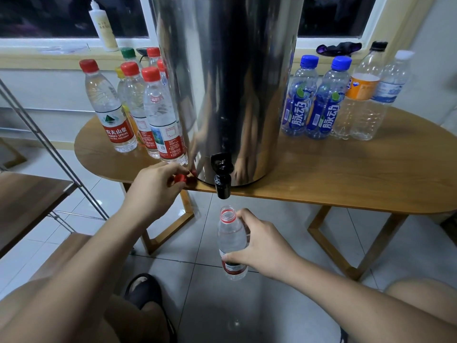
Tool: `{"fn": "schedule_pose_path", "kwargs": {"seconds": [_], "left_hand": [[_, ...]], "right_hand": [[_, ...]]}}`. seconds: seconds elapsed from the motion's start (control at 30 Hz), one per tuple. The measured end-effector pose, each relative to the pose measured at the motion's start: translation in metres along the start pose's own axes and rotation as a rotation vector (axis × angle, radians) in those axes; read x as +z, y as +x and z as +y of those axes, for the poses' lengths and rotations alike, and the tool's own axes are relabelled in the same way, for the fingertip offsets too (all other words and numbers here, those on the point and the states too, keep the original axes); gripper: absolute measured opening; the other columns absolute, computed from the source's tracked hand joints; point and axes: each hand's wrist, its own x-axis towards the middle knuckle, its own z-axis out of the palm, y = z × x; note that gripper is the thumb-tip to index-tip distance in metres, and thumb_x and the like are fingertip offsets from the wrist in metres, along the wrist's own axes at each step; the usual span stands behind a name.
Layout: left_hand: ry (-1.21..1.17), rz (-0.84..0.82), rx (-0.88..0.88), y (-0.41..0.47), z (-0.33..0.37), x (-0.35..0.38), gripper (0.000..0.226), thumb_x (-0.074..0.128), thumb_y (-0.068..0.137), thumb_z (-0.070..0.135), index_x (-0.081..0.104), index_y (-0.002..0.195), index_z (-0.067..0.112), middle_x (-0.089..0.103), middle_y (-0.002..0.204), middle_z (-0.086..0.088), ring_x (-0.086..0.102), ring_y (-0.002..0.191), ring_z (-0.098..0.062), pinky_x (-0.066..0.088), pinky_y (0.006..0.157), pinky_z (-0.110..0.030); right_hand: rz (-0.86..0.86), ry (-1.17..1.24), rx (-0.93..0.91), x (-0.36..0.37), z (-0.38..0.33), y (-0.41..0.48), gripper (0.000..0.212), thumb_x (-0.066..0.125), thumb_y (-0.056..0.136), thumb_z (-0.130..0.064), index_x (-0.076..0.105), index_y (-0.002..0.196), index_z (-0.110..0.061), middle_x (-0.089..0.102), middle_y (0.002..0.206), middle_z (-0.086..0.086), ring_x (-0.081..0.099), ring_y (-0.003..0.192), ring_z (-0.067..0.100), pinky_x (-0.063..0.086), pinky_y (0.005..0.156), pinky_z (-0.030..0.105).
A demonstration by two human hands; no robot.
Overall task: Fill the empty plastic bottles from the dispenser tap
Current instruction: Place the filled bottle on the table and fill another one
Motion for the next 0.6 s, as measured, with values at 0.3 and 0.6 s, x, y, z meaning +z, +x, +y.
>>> {"fn": "schedule_pose_path", "kwargs": {"seconds": [0.3,0.6], "left_hand": [[-0.184,-0.215,-0.009,-0.018,0.044,-0.013,0.02,0.092,0.085,0.04,0.077,0.098,0.036,0.076,0.089,0.018,0.072,0.089,-0.003,0.055,0.072,-0.018],[-0.38,-0.375,0.027,-0.031,0.071,-0.017,0.027,0.09,0.077,0.052,0.079,0.093,0.034,0.08,0.095,0.015,0.075,0.094,-0.008,0.056,0.074,-0.024]], "right_hand": [[0.003,-0.002,-0.004,-0.004,0.002,-0.003,0.067,0.097,0.066,-0.047,0.051,0.114,-0.042,0.073,0.107,-0.016,0.072,0.096,0.004,0.063,0.087,0.038],[-0.019,-0.025,-0.02,-0.003,-0.001,-0.003,0.066,0.094,0.068,-0.049,0.052,0.118,-0.044,0.071,0.103,-0.016,0.069,0.093,0.003,0.061,0.079,0.035]]}}
